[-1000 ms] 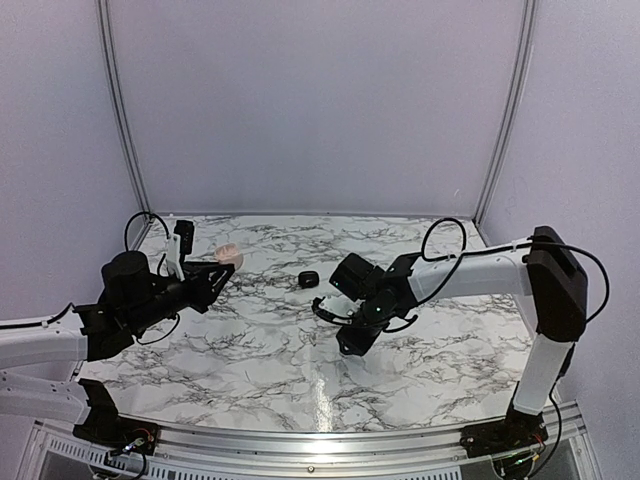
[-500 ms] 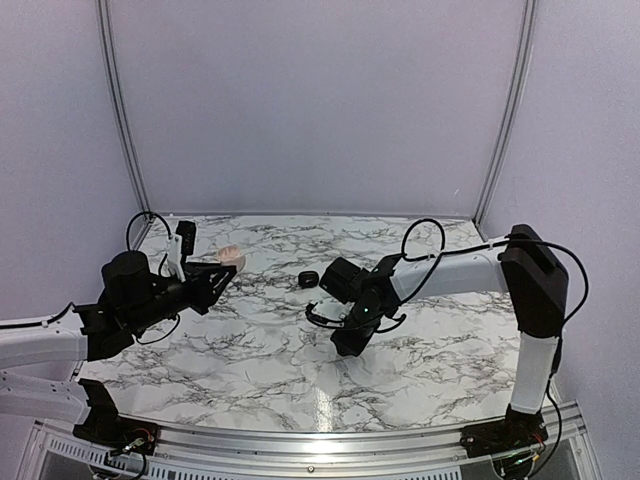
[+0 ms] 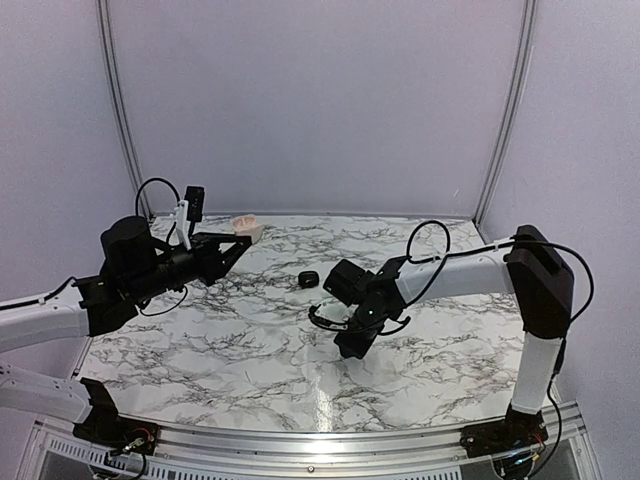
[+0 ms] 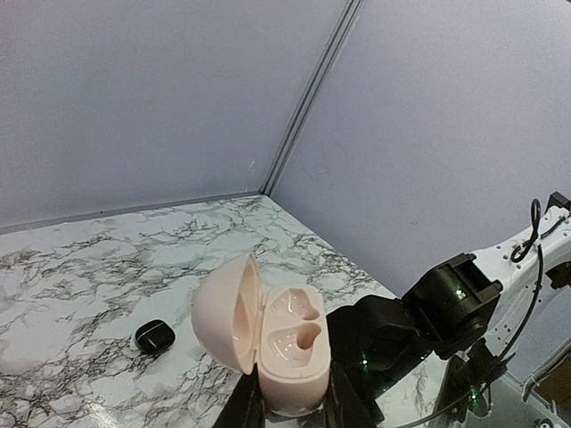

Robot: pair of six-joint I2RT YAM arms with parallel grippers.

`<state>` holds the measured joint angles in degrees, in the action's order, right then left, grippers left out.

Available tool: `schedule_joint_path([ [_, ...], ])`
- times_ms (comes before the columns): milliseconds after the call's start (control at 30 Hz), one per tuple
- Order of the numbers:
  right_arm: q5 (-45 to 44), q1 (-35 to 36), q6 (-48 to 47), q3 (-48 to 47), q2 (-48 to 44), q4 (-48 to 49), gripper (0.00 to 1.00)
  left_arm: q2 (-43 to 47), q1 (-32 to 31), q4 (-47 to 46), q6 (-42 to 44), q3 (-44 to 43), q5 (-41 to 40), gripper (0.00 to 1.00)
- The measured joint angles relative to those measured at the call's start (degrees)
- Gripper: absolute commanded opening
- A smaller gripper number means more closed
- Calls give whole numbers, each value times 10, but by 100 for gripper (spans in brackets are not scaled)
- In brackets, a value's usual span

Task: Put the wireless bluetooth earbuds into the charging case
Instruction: Pick up the right earbud from the center of the board.

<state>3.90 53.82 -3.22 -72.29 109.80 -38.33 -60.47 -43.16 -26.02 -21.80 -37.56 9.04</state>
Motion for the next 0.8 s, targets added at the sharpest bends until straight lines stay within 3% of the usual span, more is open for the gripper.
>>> schedule_joint_path([
  [800,31,-20,12,23,-24,-1,5,-40,40,22,-126,-86,163,0],
])
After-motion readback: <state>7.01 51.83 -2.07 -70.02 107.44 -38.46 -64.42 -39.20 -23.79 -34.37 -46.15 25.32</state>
